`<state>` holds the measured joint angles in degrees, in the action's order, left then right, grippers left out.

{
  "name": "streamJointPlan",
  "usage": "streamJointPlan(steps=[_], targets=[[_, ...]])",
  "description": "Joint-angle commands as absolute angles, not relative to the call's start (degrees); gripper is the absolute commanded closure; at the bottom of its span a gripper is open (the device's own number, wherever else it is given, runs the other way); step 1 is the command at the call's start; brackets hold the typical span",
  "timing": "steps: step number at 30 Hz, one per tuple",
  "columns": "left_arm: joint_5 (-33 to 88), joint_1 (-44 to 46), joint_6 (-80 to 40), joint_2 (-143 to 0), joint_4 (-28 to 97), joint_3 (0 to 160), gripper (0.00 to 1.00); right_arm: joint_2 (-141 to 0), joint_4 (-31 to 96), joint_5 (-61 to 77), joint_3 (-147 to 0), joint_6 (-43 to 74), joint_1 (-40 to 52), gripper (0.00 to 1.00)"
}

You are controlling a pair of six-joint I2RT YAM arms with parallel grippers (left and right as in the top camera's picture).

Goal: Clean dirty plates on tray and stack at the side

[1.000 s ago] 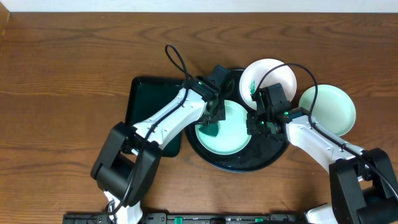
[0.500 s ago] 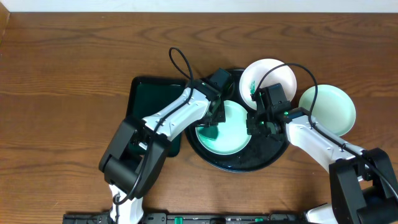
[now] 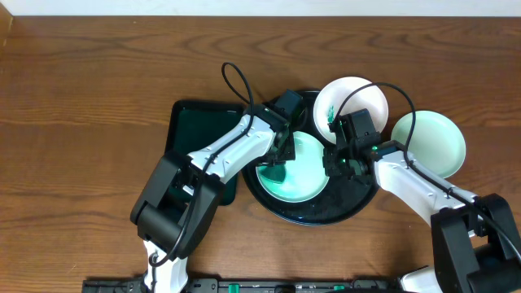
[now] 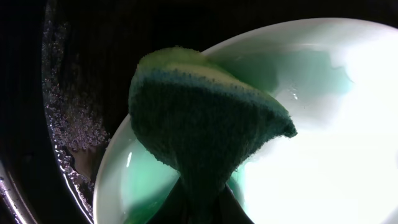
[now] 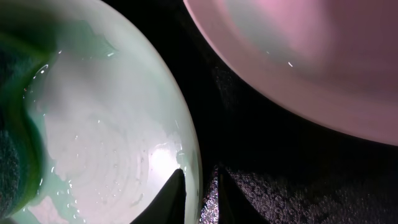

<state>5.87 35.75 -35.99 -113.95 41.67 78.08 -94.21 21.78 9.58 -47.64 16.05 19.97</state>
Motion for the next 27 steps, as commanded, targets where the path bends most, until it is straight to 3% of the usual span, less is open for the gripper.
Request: streamJointPlan(steps=[1,4,27], targets=[[5.37,35.62,-35.64,-116.81,42.48,77.01,0.93,-93.30,21.74,9.26,-48.69,15.79,20.36,0.88],[5.34,35.62,-35.64,-116.81,42.48,77.01,0.93,-93.34,21.80,9.23,-48.62,15.79,20.36,0.99],[8.25,35.62,-34.37,-116.84,39.29,73.34,0.93,-94.43,21.65,9.26,-48.62,15.79,20.36,0.99]])
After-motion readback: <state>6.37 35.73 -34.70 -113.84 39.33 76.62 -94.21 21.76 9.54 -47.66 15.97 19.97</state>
